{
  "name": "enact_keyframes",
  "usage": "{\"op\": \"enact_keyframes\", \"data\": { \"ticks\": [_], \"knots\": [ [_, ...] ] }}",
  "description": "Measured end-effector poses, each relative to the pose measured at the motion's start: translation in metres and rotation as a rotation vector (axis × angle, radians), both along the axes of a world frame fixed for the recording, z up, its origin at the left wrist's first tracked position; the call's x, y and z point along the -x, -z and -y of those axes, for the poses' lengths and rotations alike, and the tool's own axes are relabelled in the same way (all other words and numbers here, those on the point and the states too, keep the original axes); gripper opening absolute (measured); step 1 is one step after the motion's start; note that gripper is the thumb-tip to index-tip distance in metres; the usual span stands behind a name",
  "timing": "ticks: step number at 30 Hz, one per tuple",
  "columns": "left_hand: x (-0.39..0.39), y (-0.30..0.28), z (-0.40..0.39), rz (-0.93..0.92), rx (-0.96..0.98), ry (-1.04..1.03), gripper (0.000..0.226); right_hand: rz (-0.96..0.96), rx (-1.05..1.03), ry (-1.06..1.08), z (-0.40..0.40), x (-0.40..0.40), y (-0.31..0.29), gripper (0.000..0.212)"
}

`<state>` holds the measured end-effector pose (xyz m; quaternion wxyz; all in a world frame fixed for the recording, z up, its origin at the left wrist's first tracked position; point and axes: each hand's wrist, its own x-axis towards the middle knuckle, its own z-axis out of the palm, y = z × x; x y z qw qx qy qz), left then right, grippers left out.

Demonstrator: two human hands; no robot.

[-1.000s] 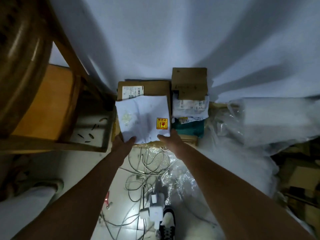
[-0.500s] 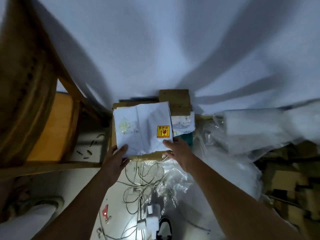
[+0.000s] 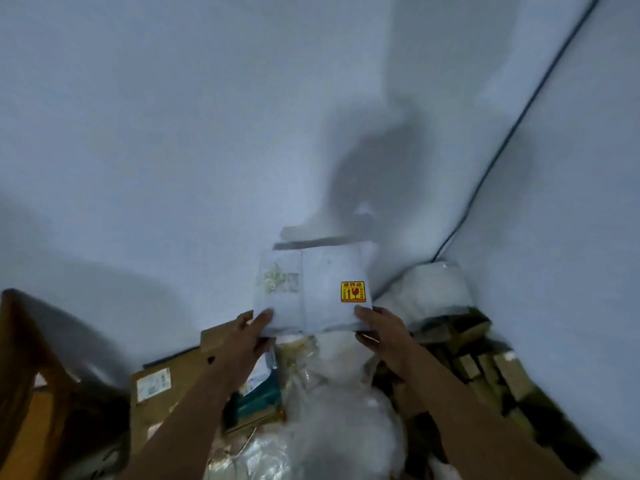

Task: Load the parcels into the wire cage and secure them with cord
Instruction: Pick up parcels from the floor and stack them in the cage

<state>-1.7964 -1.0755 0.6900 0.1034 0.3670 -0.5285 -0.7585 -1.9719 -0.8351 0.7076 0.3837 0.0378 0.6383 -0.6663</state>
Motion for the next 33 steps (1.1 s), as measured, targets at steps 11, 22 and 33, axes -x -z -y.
{"op": "enact_keyframes", "data": {
  "ticks": [11,22,33],
  "knots": [
    [0.185,-0.118,-0.406,-0.182,-0.176,0.621,0.054,-0.151,0.033,0.687,-0.461,-0.019,-0.125,0.021],
    [0.091,-0.075,-0.757,-0.009,-0.196,1.251,0.052,-0.078,-0.156,1.275,-0.756,-0.264,-0.089,0.050],
    [-0.044,0.138,-0.892,0.430,-0.051,1.332,0.035,0.272,-0.346,1.125,-0.876,-0.414,0.116,0.043]
  ]
}}
